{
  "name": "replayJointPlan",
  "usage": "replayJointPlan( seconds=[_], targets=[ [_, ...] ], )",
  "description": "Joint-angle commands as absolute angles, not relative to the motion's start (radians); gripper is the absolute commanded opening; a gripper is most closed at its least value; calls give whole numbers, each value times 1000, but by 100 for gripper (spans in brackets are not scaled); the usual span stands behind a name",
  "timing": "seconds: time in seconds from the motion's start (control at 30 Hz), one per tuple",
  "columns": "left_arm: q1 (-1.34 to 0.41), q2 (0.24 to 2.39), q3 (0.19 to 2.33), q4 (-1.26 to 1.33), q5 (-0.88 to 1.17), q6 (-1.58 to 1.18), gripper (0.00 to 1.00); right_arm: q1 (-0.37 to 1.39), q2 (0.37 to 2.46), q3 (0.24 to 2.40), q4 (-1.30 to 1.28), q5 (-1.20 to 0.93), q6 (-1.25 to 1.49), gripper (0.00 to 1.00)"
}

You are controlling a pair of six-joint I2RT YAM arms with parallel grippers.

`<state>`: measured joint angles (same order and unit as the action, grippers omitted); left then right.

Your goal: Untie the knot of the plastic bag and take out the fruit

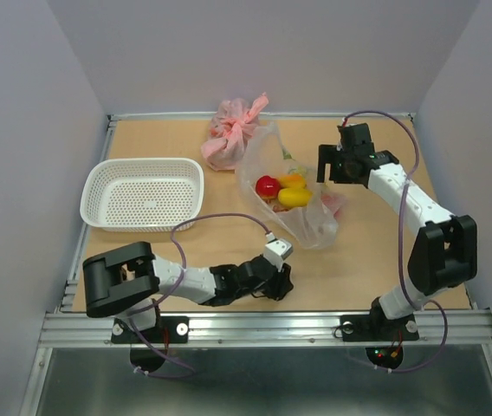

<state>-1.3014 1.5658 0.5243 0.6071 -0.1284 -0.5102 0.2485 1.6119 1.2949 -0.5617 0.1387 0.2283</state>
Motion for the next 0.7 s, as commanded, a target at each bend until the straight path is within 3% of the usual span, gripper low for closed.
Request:
replayJointPlan(
  seconds=[0.0,0.17,0.33,0.67],
  targets=[
    [-1313,1389,528,600,-166,-528,52,258,1461,1286,-520,-18,207,90],
    [-1315,1117,560,483,-267,-494,65,259,1339,1200,-520,-75,213,92],
    [-1315,1003,693,368,-374,-388,67,259,1295,1125,-519,-101,210,92],
    [-1134,1376,949,402,-335,-333,66,261,1356,1117,-451,-75,218,100]
  ],
)
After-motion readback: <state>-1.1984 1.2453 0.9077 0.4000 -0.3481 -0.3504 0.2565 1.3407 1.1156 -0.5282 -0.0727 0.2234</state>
